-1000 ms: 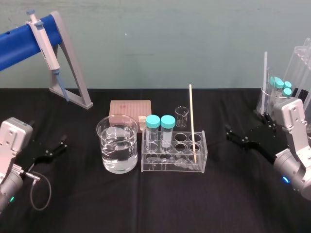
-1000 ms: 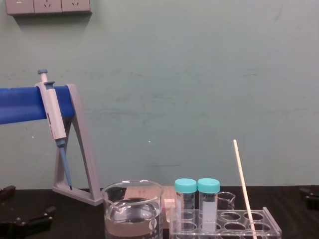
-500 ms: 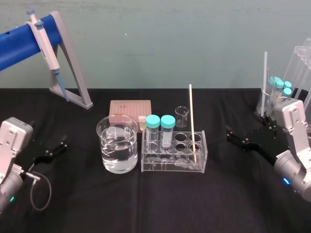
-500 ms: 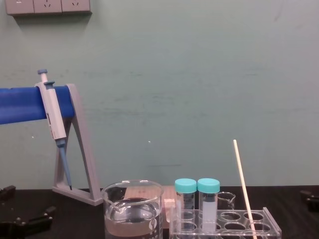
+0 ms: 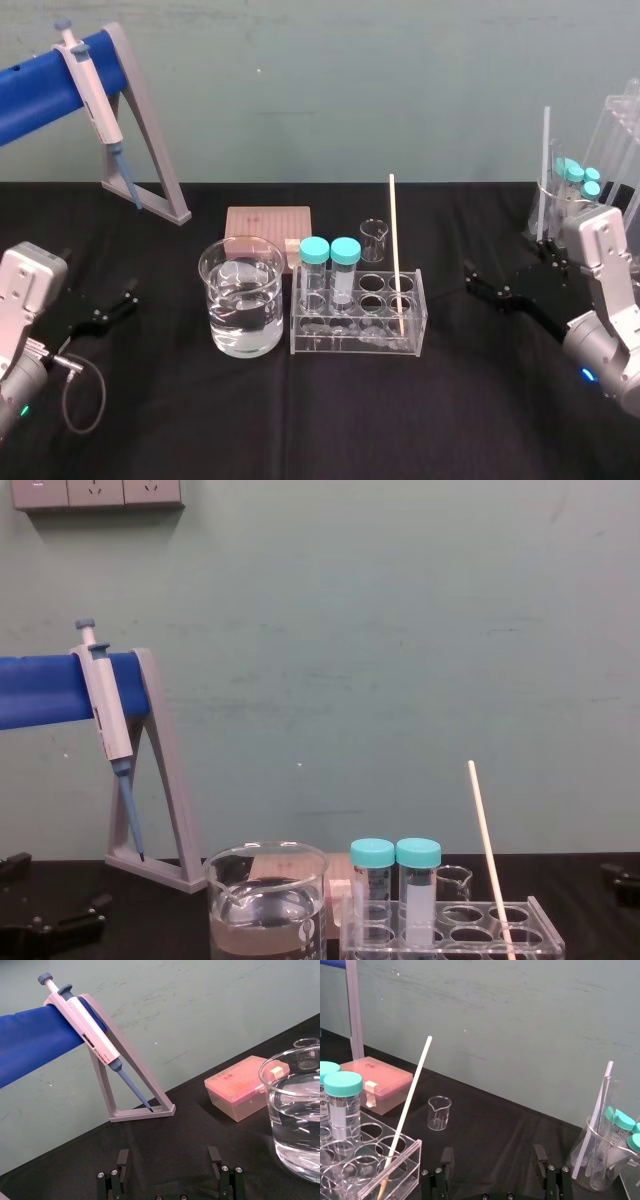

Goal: Hold the thermometer with one hand and immerse one end into the beaker, then reinsert it into the test tube rack.

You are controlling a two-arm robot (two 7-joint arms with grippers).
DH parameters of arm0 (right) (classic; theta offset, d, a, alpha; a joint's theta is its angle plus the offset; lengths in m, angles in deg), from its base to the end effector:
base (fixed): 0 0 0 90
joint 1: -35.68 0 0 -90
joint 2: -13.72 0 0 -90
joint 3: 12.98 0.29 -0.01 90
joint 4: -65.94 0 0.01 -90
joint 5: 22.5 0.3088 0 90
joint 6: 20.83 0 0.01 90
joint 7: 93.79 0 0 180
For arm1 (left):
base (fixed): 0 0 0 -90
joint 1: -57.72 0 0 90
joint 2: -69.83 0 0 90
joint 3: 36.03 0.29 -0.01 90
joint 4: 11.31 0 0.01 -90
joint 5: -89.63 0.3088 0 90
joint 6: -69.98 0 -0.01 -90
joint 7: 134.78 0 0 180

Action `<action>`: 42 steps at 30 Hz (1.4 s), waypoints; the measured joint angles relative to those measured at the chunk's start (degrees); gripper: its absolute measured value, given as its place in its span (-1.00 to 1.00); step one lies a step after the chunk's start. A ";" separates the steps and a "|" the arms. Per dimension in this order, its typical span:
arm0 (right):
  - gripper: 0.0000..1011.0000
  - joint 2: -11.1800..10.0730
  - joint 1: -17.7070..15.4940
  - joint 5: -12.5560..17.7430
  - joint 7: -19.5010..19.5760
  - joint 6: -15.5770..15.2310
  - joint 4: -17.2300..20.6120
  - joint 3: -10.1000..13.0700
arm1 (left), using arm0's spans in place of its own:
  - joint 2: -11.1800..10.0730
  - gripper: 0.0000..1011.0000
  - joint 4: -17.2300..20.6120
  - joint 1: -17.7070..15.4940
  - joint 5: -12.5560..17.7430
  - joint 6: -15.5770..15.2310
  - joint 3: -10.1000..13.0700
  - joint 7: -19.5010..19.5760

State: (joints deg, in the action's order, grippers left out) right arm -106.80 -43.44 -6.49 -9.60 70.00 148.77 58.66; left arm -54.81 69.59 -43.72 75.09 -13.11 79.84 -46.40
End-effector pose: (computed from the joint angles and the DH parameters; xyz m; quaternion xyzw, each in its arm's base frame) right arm 0.3680 -0.0843 -0.2801 -0.1202 -0.0825 -0.5777 0.8031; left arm 0.3581 0.0826 -0.3023 0.1414 -0.1325 0.5799 0.7913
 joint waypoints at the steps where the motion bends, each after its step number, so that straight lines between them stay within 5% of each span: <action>1: 0.98 0.14 -0.07 -0.07 -0.23 0.11 0.06 0.18 | 0.00 0.99 0.00 0.00 0.00 0.00 0.00 0.00; 42: 0.98 4.40 -0.61 -0.37 -6.56 -2.08 0.88 6.11 | 0.00 0.99 0.00 0.00 0.00 0.00 0.00 0.00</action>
State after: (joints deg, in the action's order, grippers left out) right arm -102.40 -44.06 -6.86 -16.16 67.92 149.65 64.76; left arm -54.81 69.59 -43.71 75.09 -13.11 79.84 -46.40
